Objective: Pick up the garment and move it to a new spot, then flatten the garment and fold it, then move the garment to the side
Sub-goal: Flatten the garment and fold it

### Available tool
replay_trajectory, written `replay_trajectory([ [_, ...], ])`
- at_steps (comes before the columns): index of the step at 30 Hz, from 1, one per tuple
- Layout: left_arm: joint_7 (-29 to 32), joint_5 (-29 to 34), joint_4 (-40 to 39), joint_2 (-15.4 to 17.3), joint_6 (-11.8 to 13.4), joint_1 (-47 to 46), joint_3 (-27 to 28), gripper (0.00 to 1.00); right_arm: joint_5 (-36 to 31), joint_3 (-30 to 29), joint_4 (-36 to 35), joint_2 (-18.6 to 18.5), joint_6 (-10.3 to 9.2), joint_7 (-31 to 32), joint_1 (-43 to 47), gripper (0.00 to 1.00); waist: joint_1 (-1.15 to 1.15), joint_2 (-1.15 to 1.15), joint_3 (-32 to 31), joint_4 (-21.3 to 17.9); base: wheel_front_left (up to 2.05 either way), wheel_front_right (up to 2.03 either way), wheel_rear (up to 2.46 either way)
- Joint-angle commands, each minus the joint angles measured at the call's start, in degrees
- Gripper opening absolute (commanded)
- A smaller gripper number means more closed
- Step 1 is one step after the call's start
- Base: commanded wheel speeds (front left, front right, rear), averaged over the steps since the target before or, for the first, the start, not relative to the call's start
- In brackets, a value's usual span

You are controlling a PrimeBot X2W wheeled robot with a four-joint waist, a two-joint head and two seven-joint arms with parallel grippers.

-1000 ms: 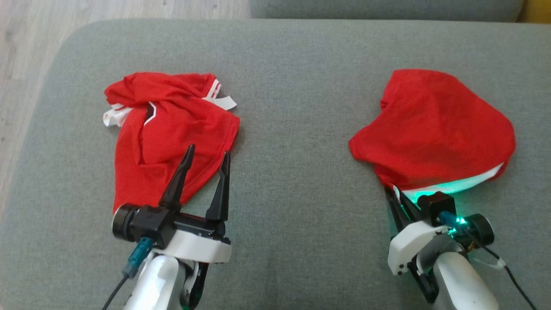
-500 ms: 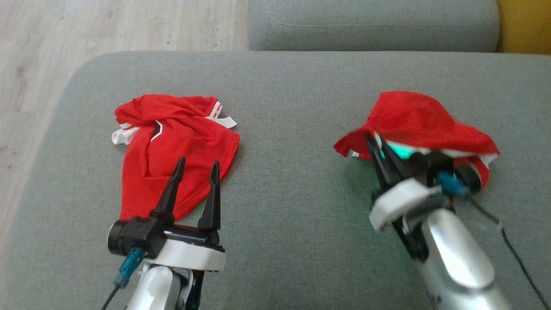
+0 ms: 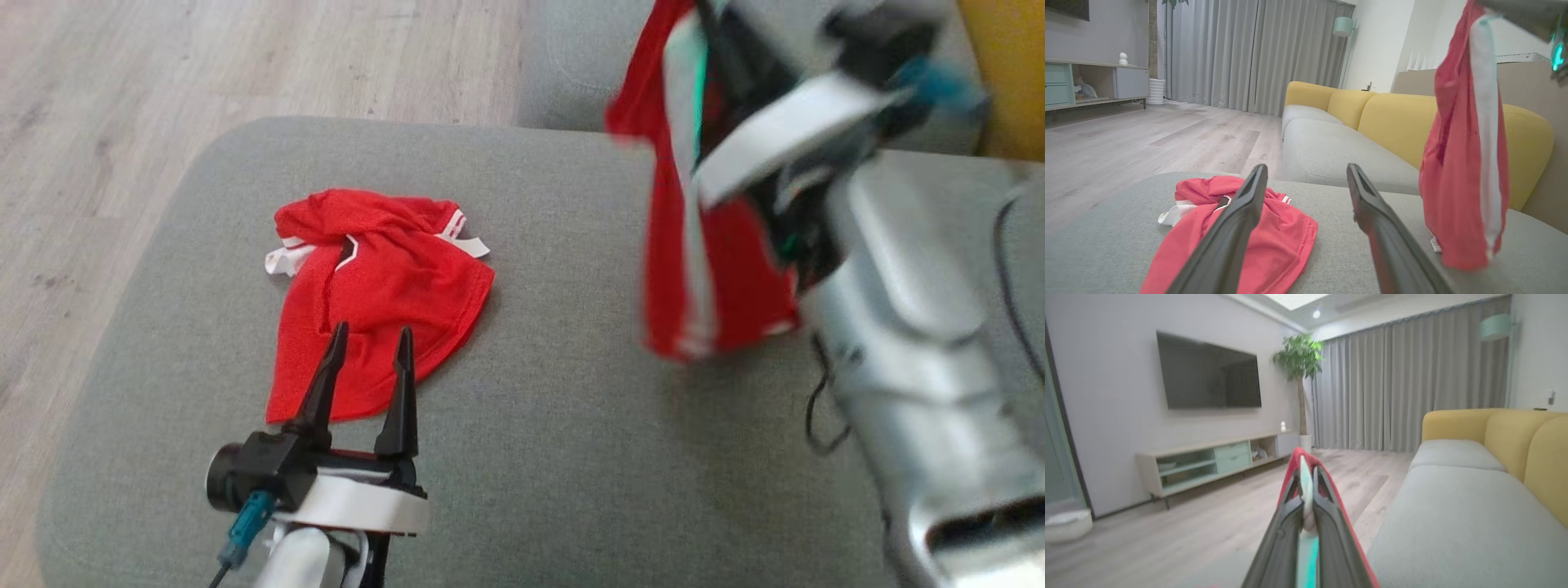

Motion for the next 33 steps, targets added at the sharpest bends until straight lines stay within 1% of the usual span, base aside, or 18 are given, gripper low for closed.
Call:
replay_trajectory([
  [1,-0.29,-0.34,-1.76,-0.01,0.49,-1.34,1.40,1.00,2.97,-2.61,-0.21,0.22,-0.04,-1.75,-6.41,0.00,0.00,0.00,-0.63,-0.09,0.00,0.00,0.00],
  [3,-0.29,-0.08,-1.81,-0.01,0.56,-0.89,1.60,1.00,4.14,-6.13,2.07,0.22,-0.04,-3.16,-9.21,0.00,0.00,0.00,-1.01,-0.66,0.00,0.00,0.00],
  [5,-0.29,0.10,-2.00,-0.01,0.70,-0.68,1.92,1.00,3.64,-9.80,4.15,0.22,-0.04,-4.12,-10.45,0.00,0.00,0.00,-1.10,-1.48,0.00,0.00,0.00],
  [8,-0.29,0.23,-2.51,-0.01,0.75,-0.44,2.40,1.00,1.99,-15.56,6.41,0.22,-0.04,-4.61,-8.58,0.00,0.00,0.00,-0.90,-3.07,0.00,0.00,0.00],
  [9,-0.29,0.23,-2.51,-0.01,0.75,-0.44,2.40,1.00,1.99,-15.56,6.41,0.22,-0.04,-4.61,-8.58,0.00,0.00,0.00,-0.90,-3.07,0.00,0.00,0.00],
  [12,-0.29,0.52,-2.82,-0.01,0.57,-0.45,2.61,1.00,0.05,-21.27,7.44,0.22,-0.04,-4.27,-2.46,0.00,0.00,0.00,-0.15,-4.62,0.00,0.00,0.00],
  [14,-0.29,0.70,-2.95,-0.01,0.42,-0.64,2.65,1.00,-0.07,-24.74,7.22,0.22,-0.04,-4.18,3.04,0.00,0.00,0.00,0.47,-5.52,0.00,0.00,0.00],
  [19,-0.29,1.31,-2.97,-0.01,-0.06,-1.33,2.99,1.00,-0.66,-30.30,6.50,0.22,-0.04,-5.37,17.77,0.00,0.00,0.00,2.19,-7.91,0.00,0.00,0.00],
  [20,-0.29,1.41,-2.94,-0.01,-0.21,-1.55,3.02,1.00,0.05,-31.60,6.95,0.22,-0.04,-5.77,20.07,0.00,0.00,0.00,2.48,-8.34,0.00,0.00,0.00],
  [24,-0.29,1.99,-2.70,-0.02,-0.73,-2.19,3.14,1.00,0.12,-34.19,10.09,0.22,-0.04,-7.67,25.52,0.00,0.00,0.00,3.28,-10.14,0.00,0.00,0.00],
  [25,-0.29,2.13,-2.66,-0.02,-0.81,-2.33,3.24,1.00,-0.13,-34.42,11.05,0.22,-0.04,-8.36,25.83,0.82,0.00,0.00,3.46,-10.57,0.00,0.00,0.00],
  [26,-0.29,2.27,-2.59,-0.02,-0.91,-2.47,3.29,1.00,-0.55,-34.46,12.02,0.22,-0.04,-9.05,25.87,1.00,0.00,0.00,3.62,-10.93,0.00,0.00,0.00],
  [30,-0.29,2.71,-2.25,-0.02,-1.32,-2.99,3.14,1.00,-1.81,-33.62,14.50,0.22,-0.04,-12.34,24.43,1.00,0.00,0.00,3.85,-11.71,0.00,0.00,0.00],
  [33,-0.29,2.78,-2.14,-0.02,-1.41,-3.13,3.05,1.00,-1.26,-30.02,13.44,0.22,-0.04,-14.36,23.15,1.00,0.00,0.00,3.80,-11.94,0.00,0.00,0.00],
])
